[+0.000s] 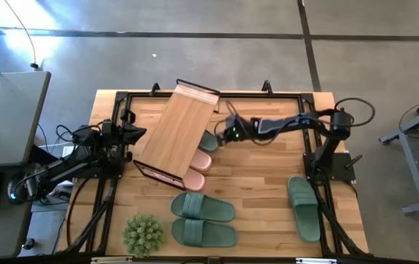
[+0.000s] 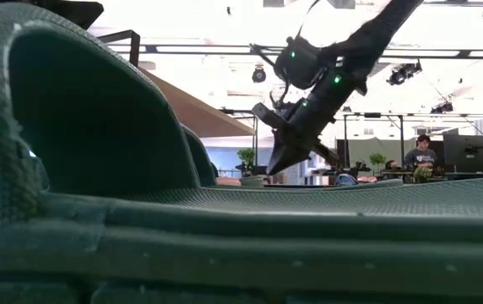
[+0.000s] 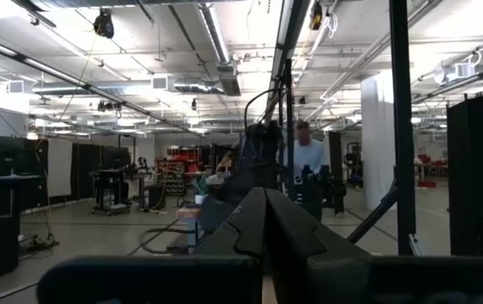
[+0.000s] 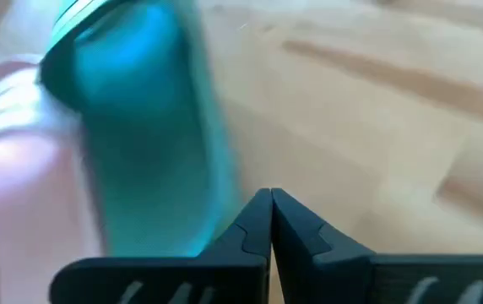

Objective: Pick and place slides into the shelf
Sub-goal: Put the green slide under the shelf

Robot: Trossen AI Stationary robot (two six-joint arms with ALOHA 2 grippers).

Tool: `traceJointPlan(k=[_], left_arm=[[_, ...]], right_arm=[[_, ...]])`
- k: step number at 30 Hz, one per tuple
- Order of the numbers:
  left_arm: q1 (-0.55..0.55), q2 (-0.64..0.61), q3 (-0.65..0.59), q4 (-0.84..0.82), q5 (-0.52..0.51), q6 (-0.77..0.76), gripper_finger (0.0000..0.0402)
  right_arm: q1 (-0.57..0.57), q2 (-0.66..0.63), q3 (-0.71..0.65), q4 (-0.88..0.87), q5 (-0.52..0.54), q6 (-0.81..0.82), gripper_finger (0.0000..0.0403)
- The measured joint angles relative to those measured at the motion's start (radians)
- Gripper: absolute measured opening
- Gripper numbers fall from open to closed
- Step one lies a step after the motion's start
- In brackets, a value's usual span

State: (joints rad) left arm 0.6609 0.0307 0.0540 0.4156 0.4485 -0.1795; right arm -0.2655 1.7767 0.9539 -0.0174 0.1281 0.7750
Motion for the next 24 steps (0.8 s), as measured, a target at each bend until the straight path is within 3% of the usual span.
traceJointPlan(k=[8,16,24], left_arm=[[0.000,0.000,0.000,0.000,-0.024,0.000,0.0001],[0.000,0.000,0.000,0.000,-0.037,0.000,0.0001],[0.000,0.000,0.000,0.000,-0.049,0.000,0.0001]], right_arm=[[-0.170,0.081,-0.001,0.216,-0.349,0.007,0.0000],[-0.154,0.166,-0.001,0.308,-0.255,0.015,0.0000],[-0.115,0.212,-0.001,0.384,-0.253,0.060,0.0000]])
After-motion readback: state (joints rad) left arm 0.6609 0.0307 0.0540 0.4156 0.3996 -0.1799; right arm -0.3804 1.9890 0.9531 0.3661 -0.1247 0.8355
